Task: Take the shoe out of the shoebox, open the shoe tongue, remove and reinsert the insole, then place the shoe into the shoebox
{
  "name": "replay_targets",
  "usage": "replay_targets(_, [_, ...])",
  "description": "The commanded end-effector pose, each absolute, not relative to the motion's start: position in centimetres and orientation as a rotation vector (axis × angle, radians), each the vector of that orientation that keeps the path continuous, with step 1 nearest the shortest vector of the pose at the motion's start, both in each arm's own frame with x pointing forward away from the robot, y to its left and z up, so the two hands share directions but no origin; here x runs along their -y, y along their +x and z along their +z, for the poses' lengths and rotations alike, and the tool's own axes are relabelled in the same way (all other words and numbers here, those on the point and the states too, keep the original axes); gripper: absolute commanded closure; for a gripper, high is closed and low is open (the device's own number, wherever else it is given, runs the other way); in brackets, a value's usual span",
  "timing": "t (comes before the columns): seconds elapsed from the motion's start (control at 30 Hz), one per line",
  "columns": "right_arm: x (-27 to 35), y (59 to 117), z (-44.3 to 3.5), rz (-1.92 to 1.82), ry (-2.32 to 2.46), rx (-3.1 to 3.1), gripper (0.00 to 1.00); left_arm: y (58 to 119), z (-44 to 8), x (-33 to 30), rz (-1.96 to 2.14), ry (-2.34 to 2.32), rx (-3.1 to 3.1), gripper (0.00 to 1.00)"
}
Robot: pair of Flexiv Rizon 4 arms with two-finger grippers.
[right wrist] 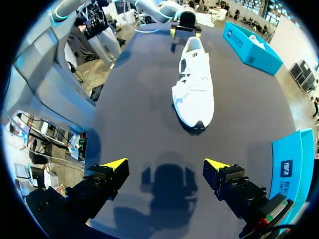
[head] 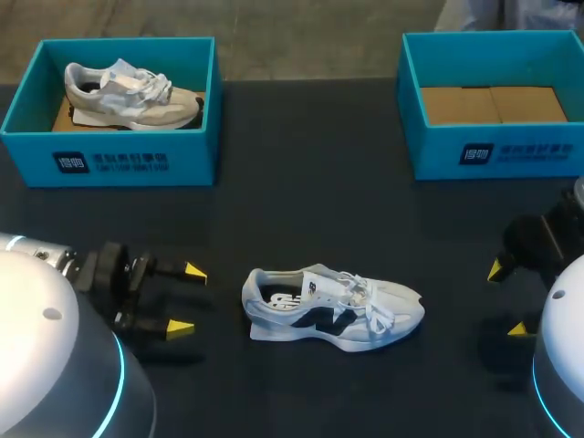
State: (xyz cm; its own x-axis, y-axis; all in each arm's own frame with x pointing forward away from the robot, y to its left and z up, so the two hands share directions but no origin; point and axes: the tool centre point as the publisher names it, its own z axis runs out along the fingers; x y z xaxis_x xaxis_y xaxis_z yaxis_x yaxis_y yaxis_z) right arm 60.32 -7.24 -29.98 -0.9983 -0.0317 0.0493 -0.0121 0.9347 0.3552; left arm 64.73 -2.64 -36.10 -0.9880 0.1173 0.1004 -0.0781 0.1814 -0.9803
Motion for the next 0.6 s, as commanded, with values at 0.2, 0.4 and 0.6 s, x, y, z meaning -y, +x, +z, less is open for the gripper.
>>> replay_targets(0.2, [7.2, 60.2, -30.0, -0.554, 0.034, 3.040, 0.00, 64.2, -35.8, 2.6, 1.925, -0.014, 2.314, 0.00])
replay_targets(0.4, [7.2, 60.2, -30.0, -0.554, 0.034, 3.040, 0.00, 65.7, -37.5, 2.3, 1.924, 0.032, 2.291, 0.00])
replay_targets(0.6, [7.2, 60.2, -30.0, -0.554, 0.034, 3.040, 0.00, 66.2, -38.3, 2.8, 1.908, 0.061, 2.309, 0.00])
